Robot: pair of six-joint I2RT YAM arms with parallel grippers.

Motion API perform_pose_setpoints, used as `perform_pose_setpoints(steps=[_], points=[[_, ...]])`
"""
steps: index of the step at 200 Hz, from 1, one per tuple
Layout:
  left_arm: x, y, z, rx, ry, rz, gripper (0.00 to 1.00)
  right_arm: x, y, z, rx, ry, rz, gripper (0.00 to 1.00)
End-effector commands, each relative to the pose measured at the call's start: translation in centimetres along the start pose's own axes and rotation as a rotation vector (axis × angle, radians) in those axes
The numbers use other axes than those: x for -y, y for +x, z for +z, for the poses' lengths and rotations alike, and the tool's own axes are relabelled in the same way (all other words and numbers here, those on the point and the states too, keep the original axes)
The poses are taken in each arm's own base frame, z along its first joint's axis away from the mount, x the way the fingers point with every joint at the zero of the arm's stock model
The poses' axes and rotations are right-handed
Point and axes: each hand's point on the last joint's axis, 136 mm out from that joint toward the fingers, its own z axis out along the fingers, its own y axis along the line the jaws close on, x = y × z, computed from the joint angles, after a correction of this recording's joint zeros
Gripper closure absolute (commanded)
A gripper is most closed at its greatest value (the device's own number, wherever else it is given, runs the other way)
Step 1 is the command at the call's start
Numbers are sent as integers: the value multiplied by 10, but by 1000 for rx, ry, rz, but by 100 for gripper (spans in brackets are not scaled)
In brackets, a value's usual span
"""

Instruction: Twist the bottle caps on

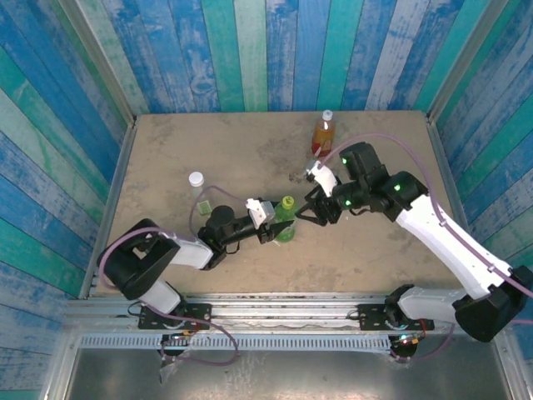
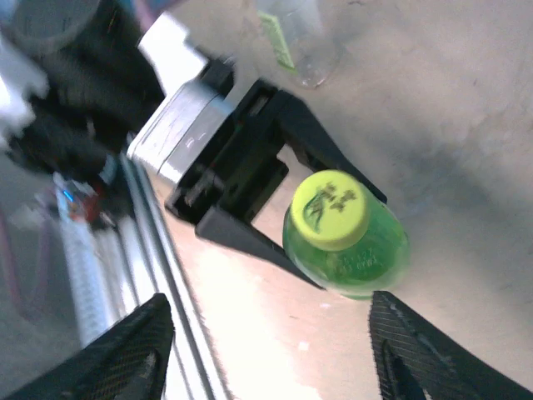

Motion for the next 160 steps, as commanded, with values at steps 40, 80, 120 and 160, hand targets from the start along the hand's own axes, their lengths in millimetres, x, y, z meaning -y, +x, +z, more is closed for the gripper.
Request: perform_pose_setpoints(steps=[40,80,120,160], points=[[-7,4,-27,-153,-85,197,42,-14,20,-13,-170,157,-600,32],[2,1,-39,-190,-54,283,42,-21,8,-2,-187,132,-743,30],[8,5,-44,-215,-25,314,41,-27,0,15,-240,78,-822,35],[13,5,-46,-211,3,338,40,-28,-5,32,-287,36,-857,46]])
